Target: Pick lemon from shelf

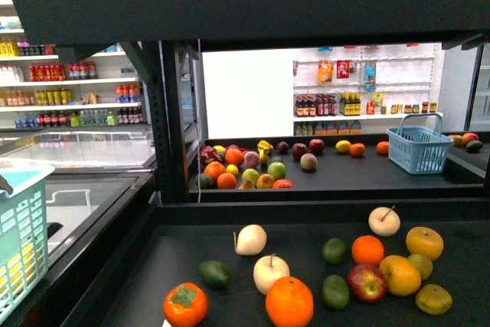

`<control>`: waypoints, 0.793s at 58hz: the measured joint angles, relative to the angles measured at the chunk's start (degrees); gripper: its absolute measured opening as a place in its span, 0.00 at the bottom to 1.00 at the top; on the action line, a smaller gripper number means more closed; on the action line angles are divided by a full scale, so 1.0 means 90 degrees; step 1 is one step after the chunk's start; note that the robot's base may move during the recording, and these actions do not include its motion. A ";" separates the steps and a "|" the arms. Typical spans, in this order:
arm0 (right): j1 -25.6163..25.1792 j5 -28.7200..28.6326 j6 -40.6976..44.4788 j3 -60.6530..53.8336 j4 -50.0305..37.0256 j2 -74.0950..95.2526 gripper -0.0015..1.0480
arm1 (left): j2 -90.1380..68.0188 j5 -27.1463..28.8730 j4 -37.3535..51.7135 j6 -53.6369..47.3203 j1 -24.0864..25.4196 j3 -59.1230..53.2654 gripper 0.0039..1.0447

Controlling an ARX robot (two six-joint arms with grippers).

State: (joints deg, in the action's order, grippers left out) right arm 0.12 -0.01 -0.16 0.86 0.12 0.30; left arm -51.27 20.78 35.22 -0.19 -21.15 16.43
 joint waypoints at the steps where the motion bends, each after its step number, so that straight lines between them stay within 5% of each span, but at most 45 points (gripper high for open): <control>1: 0.0000 -0.0002 0.0000 0.0000 0.0000 0.0000 0.93 | 0.0100 -0.0015 0.0022 0.0000 0.0017 -0.0131 0.69; 23: 0.0000 -0.0002 0.0000 0.0002 0.0000 0.0000 0.93 | 0.1715 -0.1154 -0.0515 0.0010 0.1120 -0.1282 0.02; 46: 0.0000 -0.0002 0.0000 0.0002 0.0000 0.0000 0.93 | 0.2958 -0.2239 -0.1222 0.0022 0.2293 -0.1749 0.02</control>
State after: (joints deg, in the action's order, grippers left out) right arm 0.12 -0.03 -0.16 0.89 0.12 0.30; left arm -24.64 0.62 24.23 0.01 -0.51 0.69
